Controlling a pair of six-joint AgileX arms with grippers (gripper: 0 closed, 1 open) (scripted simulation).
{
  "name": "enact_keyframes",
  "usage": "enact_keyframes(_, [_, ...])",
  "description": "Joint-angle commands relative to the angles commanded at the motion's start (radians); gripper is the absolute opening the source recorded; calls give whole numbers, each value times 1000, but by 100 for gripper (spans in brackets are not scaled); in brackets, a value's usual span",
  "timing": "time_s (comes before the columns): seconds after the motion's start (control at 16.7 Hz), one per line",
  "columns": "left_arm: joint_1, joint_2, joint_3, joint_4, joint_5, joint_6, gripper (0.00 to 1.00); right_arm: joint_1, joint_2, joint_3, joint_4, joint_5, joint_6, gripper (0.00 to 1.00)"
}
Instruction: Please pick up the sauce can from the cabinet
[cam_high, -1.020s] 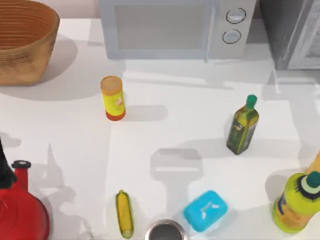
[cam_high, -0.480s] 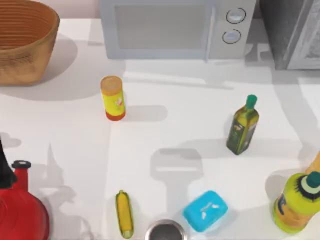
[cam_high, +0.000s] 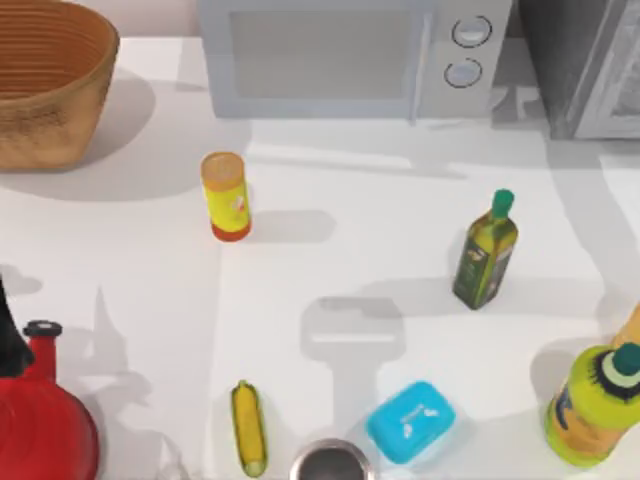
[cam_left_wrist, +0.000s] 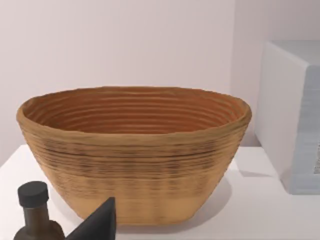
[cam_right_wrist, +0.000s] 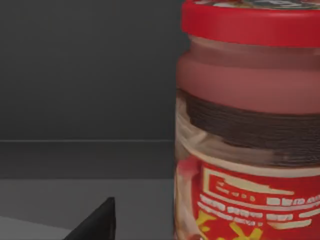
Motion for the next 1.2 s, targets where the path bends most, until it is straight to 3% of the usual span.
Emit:
enact_keyframes(1.14, [0, 0, 0, 0, 0, 0, 100, -56, 218, 178, 38, -50, 2, 100])
enact_keyframes(1.2, [0, 0, 0, 0, 0, 0, 100, -56, 218, 178, 38, -50, 2, 92])
